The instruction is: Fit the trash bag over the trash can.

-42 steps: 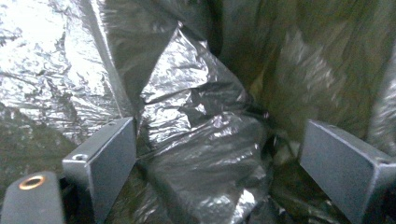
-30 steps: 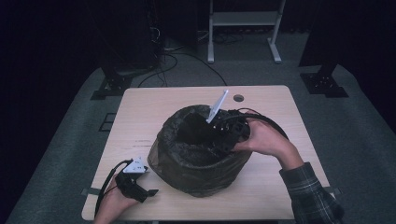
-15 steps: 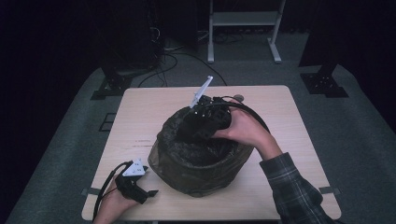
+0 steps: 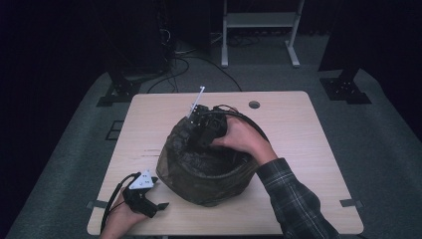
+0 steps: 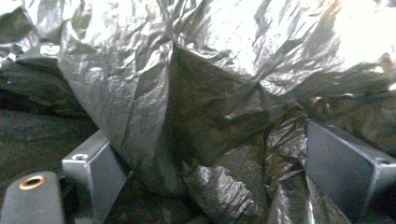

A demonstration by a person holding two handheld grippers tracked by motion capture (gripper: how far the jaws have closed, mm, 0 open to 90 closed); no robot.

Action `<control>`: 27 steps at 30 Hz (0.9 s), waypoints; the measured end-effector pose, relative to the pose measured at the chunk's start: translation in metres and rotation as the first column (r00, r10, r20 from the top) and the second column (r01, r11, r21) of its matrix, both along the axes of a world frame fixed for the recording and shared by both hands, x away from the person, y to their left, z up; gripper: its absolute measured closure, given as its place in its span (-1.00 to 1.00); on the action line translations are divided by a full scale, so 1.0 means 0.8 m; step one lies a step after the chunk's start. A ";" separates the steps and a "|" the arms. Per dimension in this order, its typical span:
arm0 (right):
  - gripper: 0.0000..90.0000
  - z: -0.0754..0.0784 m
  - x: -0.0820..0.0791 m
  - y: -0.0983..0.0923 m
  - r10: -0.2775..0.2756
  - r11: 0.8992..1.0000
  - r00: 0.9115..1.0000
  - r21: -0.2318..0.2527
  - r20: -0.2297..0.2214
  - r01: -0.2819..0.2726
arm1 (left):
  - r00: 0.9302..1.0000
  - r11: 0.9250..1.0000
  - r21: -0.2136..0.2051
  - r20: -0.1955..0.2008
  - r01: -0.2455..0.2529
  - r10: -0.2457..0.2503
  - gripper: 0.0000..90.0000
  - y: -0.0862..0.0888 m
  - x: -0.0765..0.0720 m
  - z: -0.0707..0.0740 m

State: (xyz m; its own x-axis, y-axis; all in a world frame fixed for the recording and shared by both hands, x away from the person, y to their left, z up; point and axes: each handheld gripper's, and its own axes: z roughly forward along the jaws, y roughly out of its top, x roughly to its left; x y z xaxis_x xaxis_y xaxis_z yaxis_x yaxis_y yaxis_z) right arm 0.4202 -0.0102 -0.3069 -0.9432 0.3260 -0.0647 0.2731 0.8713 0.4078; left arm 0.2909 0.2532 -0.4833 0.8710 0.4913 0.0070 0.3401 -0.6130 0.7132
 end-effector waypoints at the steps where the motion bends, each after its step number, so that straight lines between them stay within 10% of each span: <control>1: -0.79 0.000 -0.001 0.000 0.000 1.000 1.000 -0.001 -0.002 0.000 | 1.000 1.000 0.000 0.000 0.000 0.000 -1.00 0.000 0.000 0.000; 15: -0.79 0.046 -0.067 -0.005 0.102 0.986 0.992 0.121 0.072 -0.111 | 1.000 1.000 0.001 0.000 0.002 -0.002 -1.00 0.000 0.000 0.000; 27: -0.79 -0.015 -0.058 0.042 0.130 0.992 0.991 0.000 -0.017 -0.130 | 1.000 1.000 0.001 0.000 0.001 -0.001 -1.00 0.000 0.000 0.000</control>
State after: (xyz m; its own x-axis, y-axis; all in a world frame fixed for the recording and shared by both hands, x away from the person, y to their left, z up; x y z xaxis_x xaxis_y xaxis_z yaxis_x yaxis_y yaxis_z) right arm 0.3740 0.0231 -0.3193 -0.9784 0.2008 -0.0486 0.1647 0.9004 0.4028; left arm 0.2911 0.2531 -0.4833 0.8714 0.4905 0.0072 0.3396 -0.6138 0.7127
